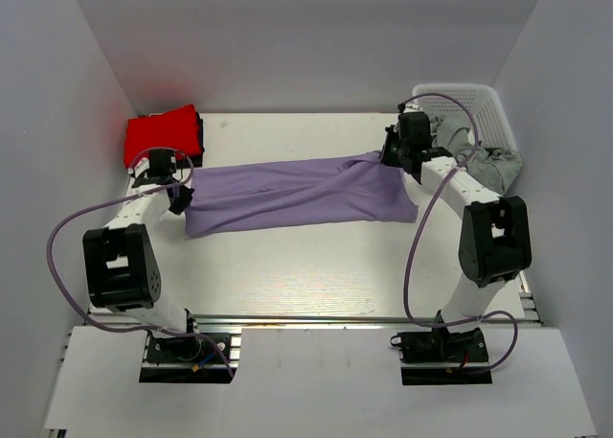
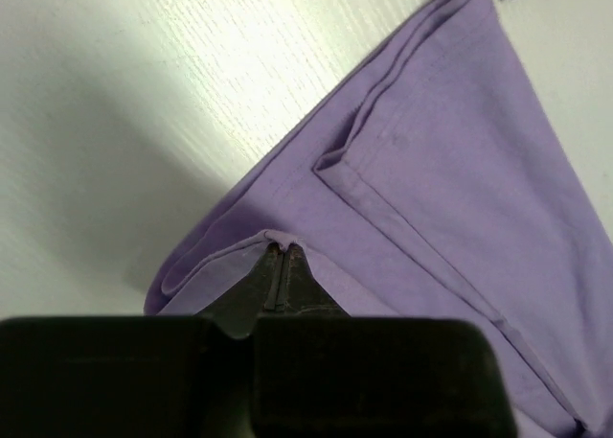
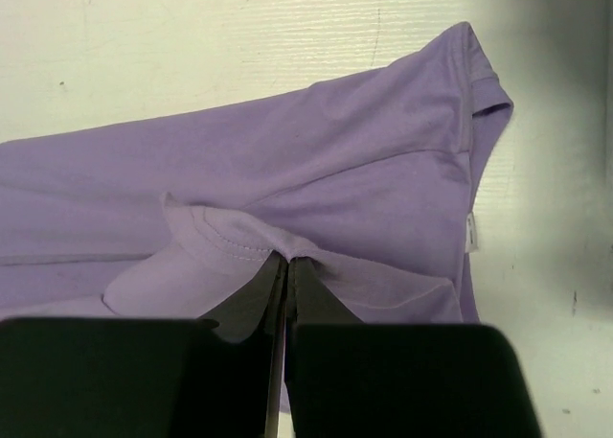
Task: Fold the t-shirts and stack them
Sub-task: Fold the other side of the tshirt into a rectangle
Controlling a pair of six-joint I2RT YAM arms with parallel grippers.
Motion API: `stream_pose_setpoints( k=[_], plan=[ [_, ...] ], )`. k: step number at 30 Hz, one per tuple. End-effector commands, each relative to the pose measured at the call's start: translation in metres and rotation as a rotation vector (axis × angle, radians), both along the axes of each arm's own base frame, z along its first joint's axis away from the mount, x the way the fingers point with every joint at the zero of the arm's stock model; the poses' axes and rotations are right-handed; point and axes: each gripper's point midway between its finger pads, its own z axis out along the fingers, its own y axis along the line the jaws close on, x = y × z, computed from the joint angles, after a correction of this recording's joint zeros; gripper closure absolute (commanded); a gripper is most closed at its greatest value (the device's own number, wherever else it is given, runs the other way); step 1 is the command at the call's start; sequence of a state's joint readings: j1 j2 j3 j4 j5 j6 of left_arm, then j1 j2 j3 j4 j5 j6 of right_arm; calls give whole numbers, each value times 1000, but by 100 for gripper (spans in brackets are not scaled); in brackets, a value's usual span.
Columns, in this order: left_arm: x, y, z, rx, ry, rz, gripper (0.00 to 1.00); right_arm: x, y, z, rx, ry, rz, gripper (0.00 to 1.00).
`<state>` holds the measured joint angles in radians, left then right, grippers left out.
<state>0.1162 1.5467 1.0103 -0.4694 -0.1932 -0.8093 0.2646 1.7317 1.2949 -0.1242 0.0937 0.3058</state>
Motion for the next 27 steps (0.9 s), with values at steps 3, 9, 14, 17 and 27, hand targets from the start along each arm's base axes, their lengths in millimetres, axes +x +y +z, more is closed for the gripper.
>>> stream_pose_setpoints(
  k=[3,9,14,17,27],
  plan=[
    [25,13,-4,37,15,23,96,43,-4,4,6,-44,-3,100],
    [55,16,-22,3,62,-20,31,98,-13,-23,-52,9,-63,27],
    [62,11,-3,-3,17,-71,0,98,1,-3,-34,-2,15,12],
    [58,11,12,12,-4,-87,0,71,7,7,8,-8,55,10],
    [69,-52,11,-130,-115,-383,0,-9,55,-43,188,146,285,10]
  ],
)
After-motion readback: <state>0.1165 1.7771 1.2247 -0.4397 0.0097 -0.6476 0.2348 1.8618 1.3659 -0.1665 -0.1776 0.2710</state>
